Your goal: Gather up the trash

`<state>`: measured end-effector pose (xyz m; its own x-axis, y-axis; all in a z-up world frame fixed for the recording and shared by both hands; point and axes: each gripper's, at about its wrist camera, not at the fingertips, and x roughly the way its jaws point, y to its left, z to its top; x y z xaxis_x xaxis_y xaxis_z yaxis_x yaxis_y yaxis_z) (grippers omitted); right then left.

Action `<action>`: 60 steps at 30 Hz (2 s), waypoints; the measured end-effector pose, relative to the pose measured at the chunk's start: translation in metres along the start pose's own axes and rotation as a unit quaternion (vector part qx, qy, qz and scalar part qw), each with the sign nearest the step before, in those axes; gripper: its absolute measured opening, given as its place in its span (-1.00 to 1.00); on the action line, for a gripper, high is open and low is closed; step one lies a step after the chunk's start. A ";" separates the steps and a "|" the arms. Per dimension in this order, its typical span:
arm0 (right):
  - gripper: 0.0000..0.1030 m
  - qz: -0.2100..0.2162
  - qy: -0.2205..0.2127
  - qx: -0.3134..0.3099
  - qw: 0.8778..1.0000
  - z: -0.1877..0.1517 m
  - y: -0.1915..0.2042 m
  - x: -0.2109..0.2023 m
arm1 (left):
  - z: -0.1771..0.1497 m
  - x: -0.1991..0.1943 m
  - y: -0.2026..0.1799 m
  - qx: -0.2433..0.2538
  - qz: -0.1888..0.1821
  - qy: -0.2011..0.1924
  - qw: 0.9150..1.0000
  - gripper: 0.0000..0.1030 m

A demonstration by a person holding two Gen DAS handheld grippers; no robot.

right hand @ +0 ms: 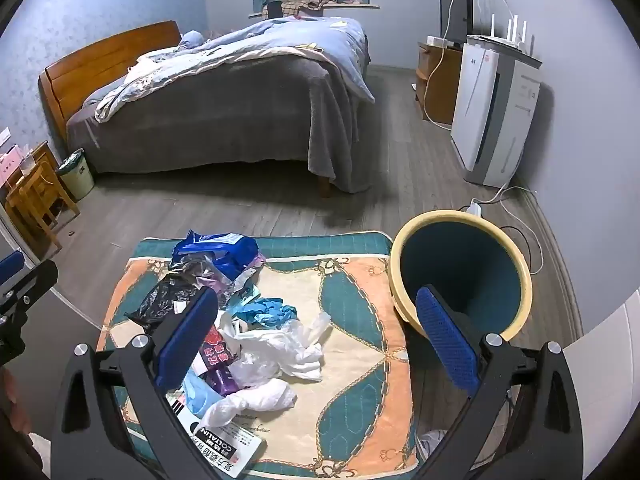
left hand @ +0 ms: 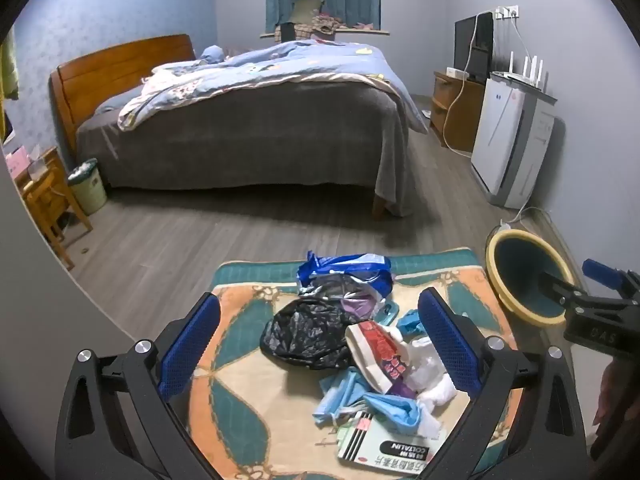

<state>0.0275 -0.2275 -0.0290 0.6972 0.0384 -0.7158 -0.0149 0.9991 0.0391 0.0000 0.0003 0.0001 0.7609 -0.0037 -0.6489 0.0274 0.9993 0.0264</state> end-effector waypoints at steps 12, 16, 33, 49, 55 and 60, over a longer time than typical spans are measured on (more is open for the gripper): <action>0.90 -0.007 -0.008 -0.003 1.000 0.000 -0.004 -0.006 | -0.005 0.002 0.003 0.001 0.002 -0.001 1.000 0.90; 0.90 -0.007 -0.007 -0.002 1.000 0.000 -0.005 -0.005 | -0.005 0.001 0.002 0.002 0.006 0.000 1.000 0.90; 0.90 -0.010 -0.001 -0.004 1.000 -0.001 0.001 -0.001 | -0.005 0.006 -0.003 0.003 0.006 0.003 1.000 0.90; 0.90 -0.010 0.000 -0.005 1.000 -0.002 0.002 0.000 | -0.006 0.007 -0.002 0.002 0.004 0.003 1.000 0.90; 0.90 -0.010 0.003 -0.008 1.000 -0.007 0.005 0.005 | -0.005 0.005 -0.002 0.001 0.004 0.003 1.000 0.90; 0.90 -0.010 0.003 -0.007 1.000 -0.006 0.005 0.005 | -0.005 0.005 -0.001 0.001 0.004 0.003 1.000 0.90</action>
<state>0.0261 -0.2224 -0.0367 0.6937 0.0184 -0.7200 -0.0112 0.9998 0.0148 0.0009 -0.0011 -0.0071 0.7569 0.0049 -0.6536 0.0226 0.9992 0.0336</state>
